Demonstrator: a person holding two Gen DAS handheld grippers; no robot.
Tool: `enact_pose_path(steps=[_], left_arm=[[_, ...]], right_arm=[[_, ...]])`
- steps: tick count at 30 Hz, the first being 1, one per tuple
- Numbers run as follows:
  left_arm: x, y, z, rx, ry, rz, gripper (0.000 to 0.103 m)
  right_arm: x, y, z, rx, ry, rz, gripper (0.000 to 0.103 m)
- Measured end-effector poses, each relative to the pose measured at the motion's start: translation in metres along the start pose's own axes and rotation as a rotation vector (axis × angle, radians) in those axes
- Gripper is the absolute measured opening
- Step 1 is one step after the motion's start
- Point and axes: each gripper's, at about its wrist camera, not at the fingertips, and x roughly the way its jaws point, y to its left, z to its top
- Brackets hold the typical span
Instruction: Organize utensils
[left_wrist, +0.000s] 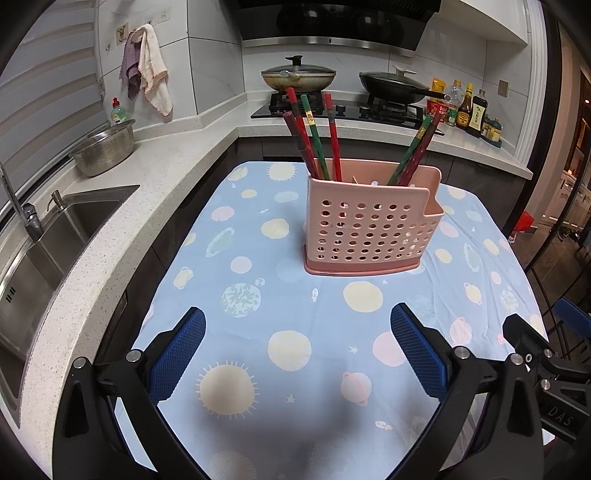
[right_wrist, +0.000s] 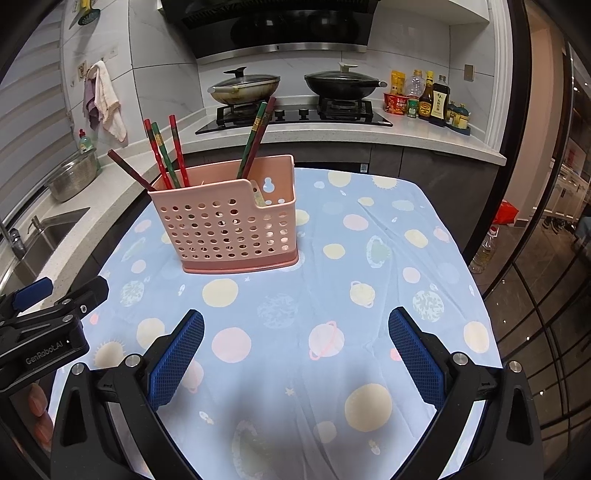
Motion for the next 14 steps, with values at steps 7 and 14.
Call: enact_pose_path(steps=[7, 14], left_arm=[[-0.0014, 0.0032, 0.0006, 0.005, 0.002, -0.006, 0.096], [-0.0001, -0.0001, 0.0024, 0.014, 0.002, -0.004, 0.096]], right_arm=[[-0.0002, 0.0025, -0.0002, -0.006, 0.000, 0.002, 0.096], [0.0002, 0.0061, -0.0004, -0.019, 0.003, 0.005, 0.096]])
